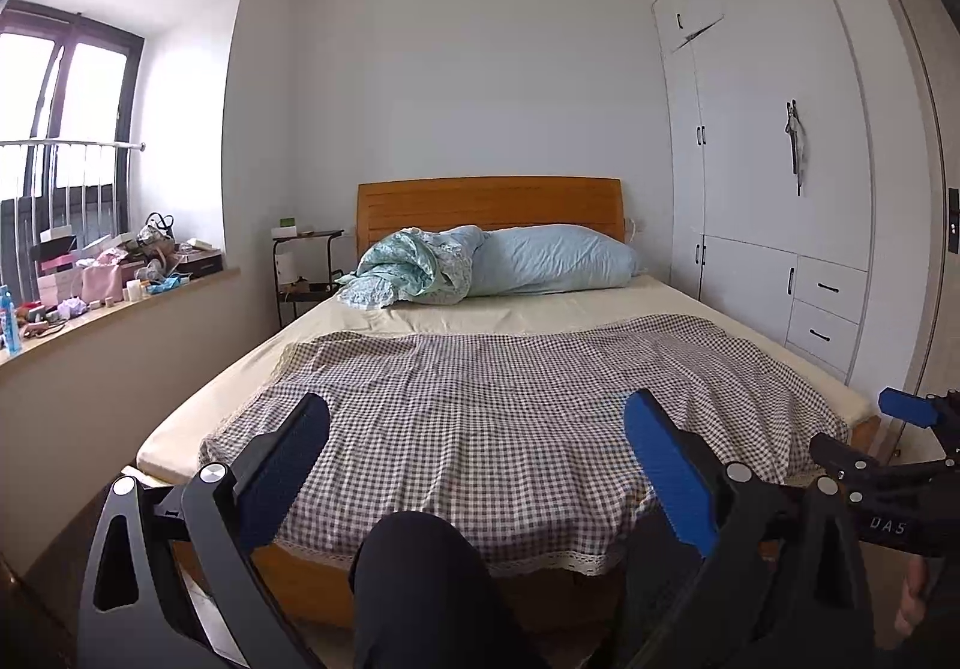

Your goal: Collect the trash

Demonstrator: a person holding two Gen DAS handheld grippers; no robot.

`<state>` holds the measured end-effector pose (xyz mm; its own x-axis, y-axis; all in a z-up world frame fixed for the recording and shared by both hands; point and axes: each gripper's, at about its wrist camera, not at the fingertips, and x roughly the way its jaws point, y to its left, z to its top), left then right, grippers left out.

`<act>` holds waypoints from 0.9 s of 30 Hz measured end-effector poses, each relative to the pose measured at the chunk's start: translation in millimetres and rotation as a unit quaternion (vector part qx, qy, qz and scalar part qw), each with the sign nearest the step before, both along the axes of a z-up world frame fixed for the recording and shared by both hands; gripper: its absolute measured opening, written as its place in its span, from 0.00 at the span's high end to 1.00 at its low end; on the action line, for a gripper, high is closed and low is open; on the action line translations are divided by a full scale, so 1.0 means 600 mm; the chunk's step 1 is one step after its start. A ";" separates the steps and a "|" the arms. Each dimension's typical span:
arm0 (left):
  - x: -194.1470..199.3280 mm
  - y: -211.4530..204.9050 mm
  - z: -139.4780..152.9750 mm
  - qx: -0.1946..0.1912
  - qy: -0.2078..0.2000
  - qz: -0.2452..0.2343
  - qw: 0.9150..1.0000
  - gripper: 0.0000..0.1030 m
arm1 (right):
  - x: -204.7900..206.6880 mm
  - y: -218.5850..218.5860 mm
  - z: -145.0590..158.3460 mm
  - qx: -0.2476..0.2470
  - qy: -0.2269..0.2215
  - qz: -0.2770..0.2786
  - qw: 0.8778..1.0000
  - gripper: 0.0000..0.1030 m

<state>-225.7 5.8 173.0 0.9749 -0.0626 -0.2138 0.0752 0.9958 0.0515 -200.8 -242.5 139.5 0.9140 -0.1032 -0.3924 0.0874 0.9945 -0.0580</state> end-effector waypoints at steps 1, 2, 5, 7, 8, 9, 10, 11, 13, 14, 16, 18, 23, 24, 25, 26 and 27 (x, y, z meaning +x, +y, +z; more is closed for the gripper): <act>-0.001 0.001 0.001 0.001 0.001 0.004 1.000 0.07 | -0.001 0.002 0.003 0.000 -0.007 0.003 1.000 0.16; -0.002 0.002 0.003 0.000 0.002 0.009 1.000 0.07 | -0.001 0.006 0.004 -0.006 -0.011 0.004 1.000 0.16; -0.005 0.004 0.007 -0.002 0.000 0.033 0.999 0.07 | -0.003 0.016 0.002 -0.018 -0.022 0.011 1.000 0.16; -0.010 0.003 0.008 -0.004 0.001 0.043 0.999 0.07 | -0.004 0.016 0.001 -0.019 -0.027 0.012 0.999 0.16; -0.011 0.001 0.009 -0.001 0.002 0.046 0.999 0.07 | -0.004 0.016 0.001 -0.021 -0.030 0.015 0.999 0.16; -0.013 -0.004 0.009 0.004 0.005 0.048 0.999 0.07 | -0.004 0.016 0.002 -0.024 -0.034 0.014 0.999 0.16; -0.014 -0.006 0.008 0.008 0.007 0.051 0.999 0.07 | -0.005 0.017 0.002 -0.028 -0.038 0.011 0.999 0.16; -0.014 -0.006 0.008 0.008 0.009 0.052 0.999 0.07 | -0.006 0.018 0.002 -0.031 -0.042 0.010 0.999 0.16; -0.019 -0.004 0.007 0.000 0.013 0.051 0.999 0.07 | -0.006 0.018 0.002 -0.030 -0.041 0.017 0.999 0.16; -0.021 -0.004 0.005 -0.005 0.014 0.048 0.999 0.07 | -0.006 0.019 0.001 -0.029 -0.037 0.020 0.999 0.16; -0.021 -0.002 0.003 -0.007 0.016 0.042 0.999 0.07 | -0.005 0.023 0.000 -0.036 -0.029 0.027 0.999 0.16; -0.020 0.000 0.002 -0.012 0.018 0.032 0.999 0.07 | -0.007 0.025 0.003 -0.046 -0.032 0.023 0.998 0.16; -0.025 0.002 0.000 -0.014 0.008 0.025 1.000 0.07 | -0.010 0.021 0.006 -0.037 -0.032 0.019 0.999 0.16; -0.027 0.002 0.001 -0.017 0.006 0.025 1.000 0.07 | -0.010 0.020 0.007 -0.036 -0.033 0.018 0.999 0.16; -0.028 0.003 0.002 -0.019 0.005 0.023 1.000 0.07 | -0.010 0.018 0.008 -0.033 -0.033 0.018 0.999 0.16; -0.029 0.001 0.003 -0.018 0.004 0.022 1.000 0.07 | -0.011 0.017 0.008 -0.030 -0.033 0.019 0.999 0.16; -0.030 -0.001 0.003 -0.016 0.002 0.023 1.000 0.07 | -0.011 0.016 0.008 -0.029 -0.033 0.019 0.999 0.16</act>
<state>-243.8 5.5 174.8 0.9760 -0.0247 -0.2163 0.0296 0.9994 0.0195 -207.6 -232.7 144.2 0.9416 -0.0879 -0.3249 0.0547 0.9924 -0.1101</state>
